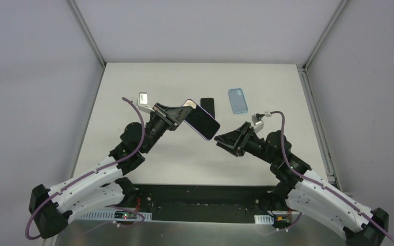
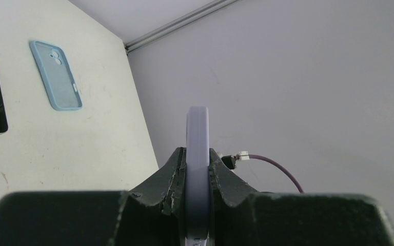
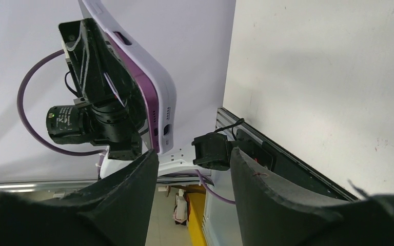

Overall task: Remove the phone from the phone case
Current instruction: Remove the phone case from the phone.

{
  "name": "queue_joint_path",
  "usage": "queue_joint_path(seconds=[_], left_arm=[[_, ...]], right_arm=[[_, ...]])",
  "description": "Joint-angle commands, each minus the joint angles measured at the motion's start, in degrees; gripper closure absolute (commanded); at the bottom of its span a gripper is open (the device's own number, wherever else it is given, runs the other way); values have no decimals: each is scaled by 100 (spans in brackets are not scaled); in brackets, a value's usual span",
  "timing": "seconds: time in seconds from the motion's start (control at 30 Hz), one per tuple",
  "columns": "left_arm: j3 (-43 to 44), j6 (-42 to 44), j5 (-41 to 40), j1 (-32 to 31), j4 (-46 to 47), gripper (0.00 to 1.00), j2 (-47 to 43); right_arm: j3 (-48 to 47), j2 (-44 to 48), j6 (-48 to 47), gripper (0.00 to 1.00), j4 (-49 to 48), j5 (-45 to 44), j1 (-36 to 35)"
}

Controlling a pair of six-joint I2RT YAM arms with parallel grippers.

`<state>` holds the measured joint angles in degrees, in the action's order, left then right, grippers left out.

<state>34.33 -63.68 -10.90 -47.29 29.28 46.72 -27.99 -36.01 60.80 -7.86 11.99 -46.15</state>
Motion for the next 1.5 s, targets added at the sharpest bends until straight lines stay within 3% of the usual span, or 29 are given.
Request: queue_joint_path(seconds=[0.0,0.37,0.57,0.83,1.47], left_arm=[[364,-83,120,-38,544,100,-94],[360,-127,168,-39,544,100,-40],[320,-79,72,-44,544,100,-88],[312,-70,73,-44,544,100,-124],[373,-136,175,-41,544,100,14]], right_arm=[[-239,-92,-41,44,-115,-104,-32],[-223,-158,18,45,-191,-144,-34],[-153,68,-88,38,-75,-83,-32],[-46,393,-275,36,170,-39,-34],[-241,80,-64,47,-123,-138,-43]])
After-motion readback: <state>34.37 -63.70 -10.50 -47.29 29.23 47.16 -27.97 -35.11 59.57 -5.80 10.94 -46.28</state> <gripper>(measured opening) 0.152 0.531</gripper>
